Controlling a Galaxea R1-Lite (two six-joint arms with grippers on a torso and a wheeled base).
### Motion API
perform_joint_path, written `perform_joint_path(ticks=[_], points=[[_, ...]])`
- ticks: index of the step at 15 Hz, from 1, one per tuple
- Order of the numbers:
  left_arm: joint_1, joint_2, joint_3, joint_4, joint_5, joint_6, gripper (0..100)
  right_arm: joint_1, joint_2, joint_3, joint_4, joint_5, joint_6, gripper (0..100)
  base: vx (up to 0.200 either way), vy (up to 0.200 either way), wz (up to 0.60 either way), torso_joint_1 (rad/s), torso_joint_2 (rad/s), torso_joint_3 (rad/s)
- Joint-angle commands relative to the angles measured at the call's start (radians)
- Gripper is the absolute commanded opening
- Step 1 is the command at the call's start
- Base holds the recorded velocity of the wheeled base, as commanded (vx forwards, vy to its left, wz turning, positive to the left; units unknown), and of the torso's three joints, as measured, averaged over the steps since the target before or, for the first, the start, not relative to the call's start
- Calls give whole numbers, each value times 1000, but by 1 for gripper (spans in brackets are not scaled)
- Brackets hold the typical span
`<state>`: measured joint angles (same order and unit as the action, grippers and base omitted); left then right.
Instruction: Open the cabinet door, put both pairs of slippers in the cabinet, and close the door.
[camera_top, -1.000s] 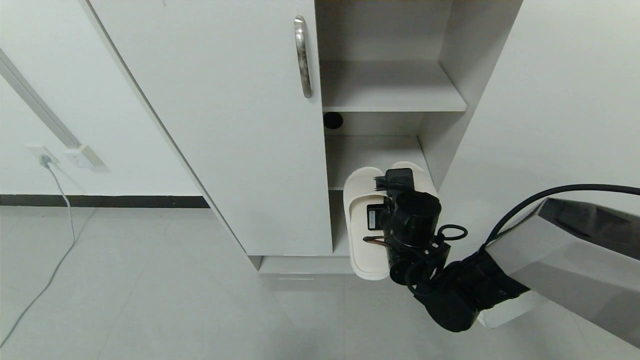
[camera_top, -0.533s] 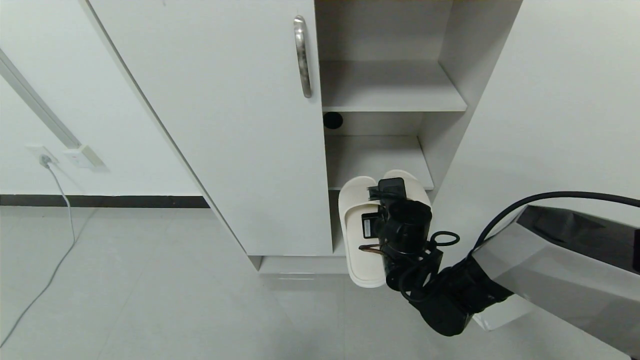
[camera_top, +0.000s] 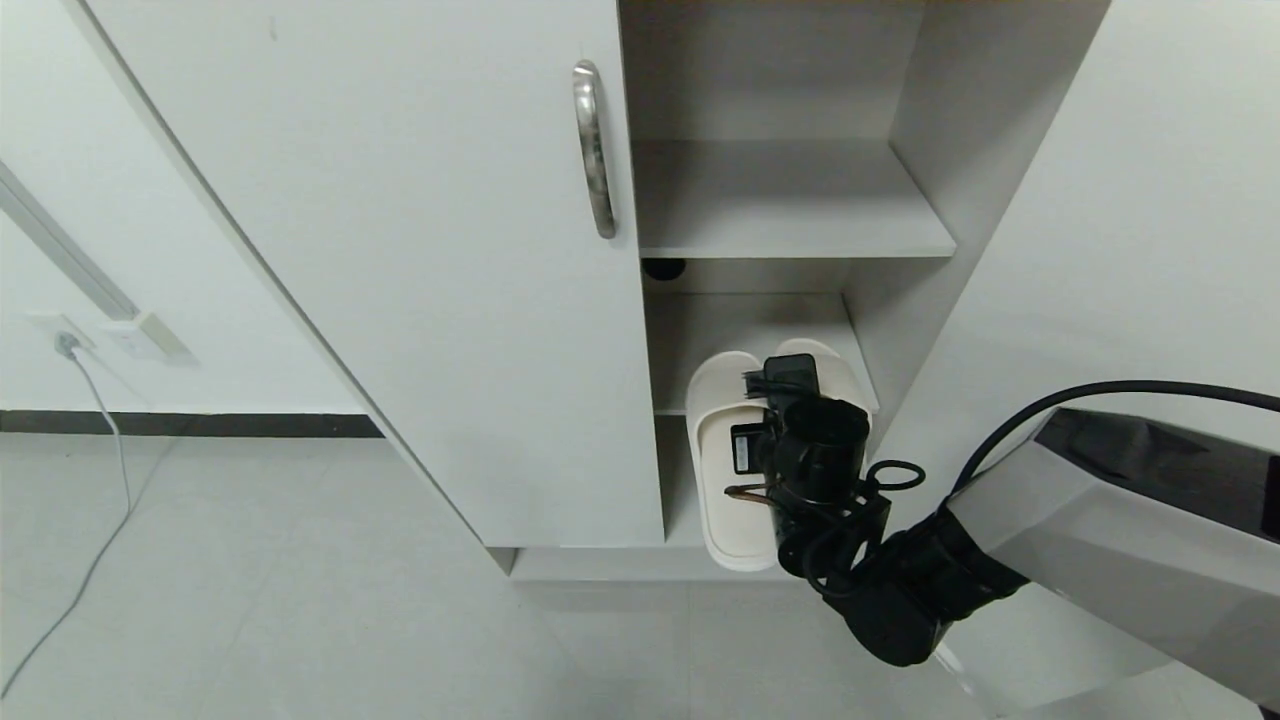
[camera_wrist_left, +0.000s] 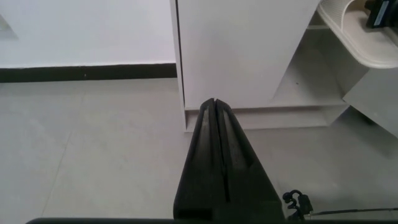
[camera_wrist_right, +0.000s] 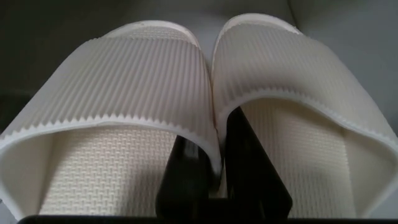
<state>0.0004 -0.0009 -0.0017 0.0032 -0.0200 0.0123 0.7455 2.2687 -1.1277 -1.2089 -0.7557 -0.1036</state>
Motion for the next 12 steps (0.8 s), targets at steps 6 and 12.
perform_joint_path(ticks=[6,12], points=[[1,1,0,-2,2,-3,0,0,6,-1,-1,4,27,0,67,0,0,1,2,1],[1,1,0,-2,2,-3,0,-77,121,-152,49,19,36,0,0,0,0,0,0,0]])
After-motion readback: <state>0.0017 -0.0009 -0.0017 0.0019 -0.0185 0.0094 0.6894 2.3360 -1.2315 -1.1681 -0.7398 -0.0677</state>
